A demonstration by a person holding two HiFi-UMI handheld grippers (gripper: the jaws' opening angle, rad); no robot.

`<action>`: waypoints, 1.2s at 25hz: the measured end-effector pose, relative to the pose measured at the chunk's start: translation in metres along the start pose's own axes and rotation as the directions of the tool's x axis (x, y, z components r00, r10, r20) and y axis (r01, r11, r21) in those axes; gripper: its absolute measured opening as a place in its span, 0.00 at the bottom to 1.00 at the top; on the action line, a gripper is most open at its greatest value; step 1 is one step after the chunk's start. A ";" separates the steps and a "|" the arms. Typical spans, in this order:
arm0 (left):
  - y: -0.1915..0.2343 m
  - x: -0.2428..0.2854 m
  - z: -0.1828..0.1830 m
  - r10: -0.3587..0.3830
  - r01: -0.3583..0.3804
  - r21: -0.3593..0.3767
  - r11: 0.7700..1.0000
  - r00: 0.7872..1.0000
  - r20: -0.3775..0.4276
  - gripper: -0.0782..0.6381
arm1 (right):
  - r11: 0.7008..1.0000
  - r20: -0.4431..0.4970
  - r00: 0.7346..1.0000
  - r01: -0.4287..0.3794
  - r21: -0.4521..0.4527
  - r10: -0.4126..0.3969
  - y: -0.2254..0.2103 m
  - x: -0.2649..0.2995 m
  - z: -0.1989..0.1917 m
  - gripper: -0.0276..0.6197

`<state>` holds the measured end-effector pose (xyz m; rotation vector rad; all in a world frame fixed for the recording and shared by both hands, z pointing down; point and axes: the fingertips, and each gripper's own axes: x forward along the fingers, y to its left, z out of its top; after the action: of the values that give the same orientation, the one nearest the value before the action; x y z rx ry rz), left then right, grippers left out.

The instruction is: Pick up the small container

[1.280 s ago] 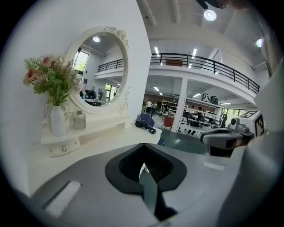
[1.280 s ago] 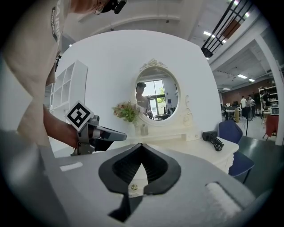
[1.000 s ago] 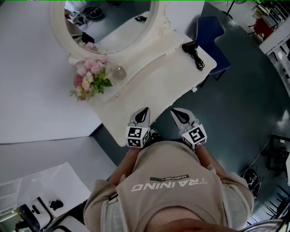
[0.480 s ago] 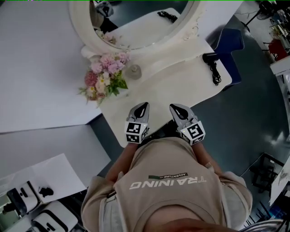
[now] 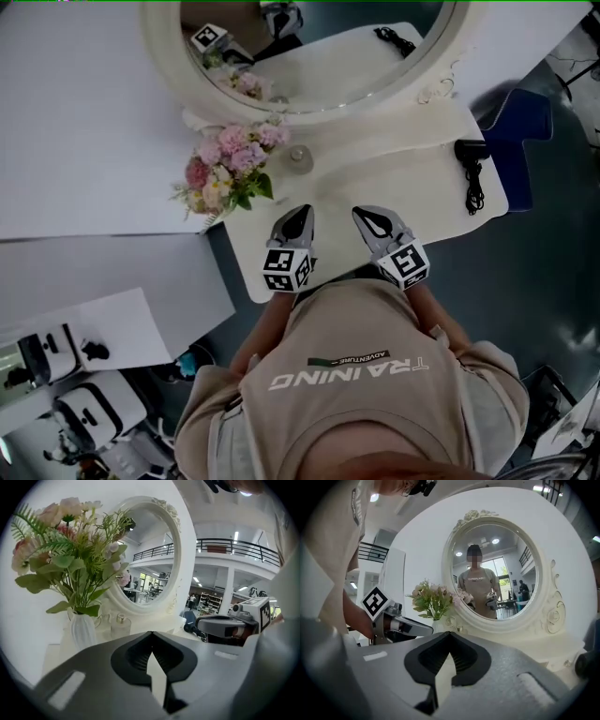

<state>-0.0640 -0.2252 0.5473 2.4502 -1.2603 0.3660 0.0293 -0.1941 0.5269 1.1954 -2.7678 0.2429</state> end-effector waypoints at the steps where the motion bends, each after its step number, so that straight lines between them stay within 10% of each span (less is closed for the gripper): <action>1: 0.002 0.004 0.004 0.022 -0.022 -0.006 1.000 1.000 0.003 0.13 | 1.000 0.008 1.000 -0.019 -0.011 0.019 -0.007 0.003 0.004 0.05; 20: 0.027 0.055 0.000 0.311 -0.310 0.034 0.950 0.950 -0.026 0.15 | 0.980 -0.032 0.979 -0.200 -0.019 0.200 -0.056 0.015 -0.003 0.05; 30: 0.075 0.091 -0.004 0.406 -0.407 -0.007 0.914 0.912 -0.054 0.52 | 0.971 -0.056 0.970 -0.237 -0.014 0.236 -0.065 0.011 -0.004 0.05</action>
<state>-0.0740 -0.3303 0.6006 2.1340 -1.7426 0.5185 0.0692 -0.2452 0.5397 0.8395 -2.8550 0.2633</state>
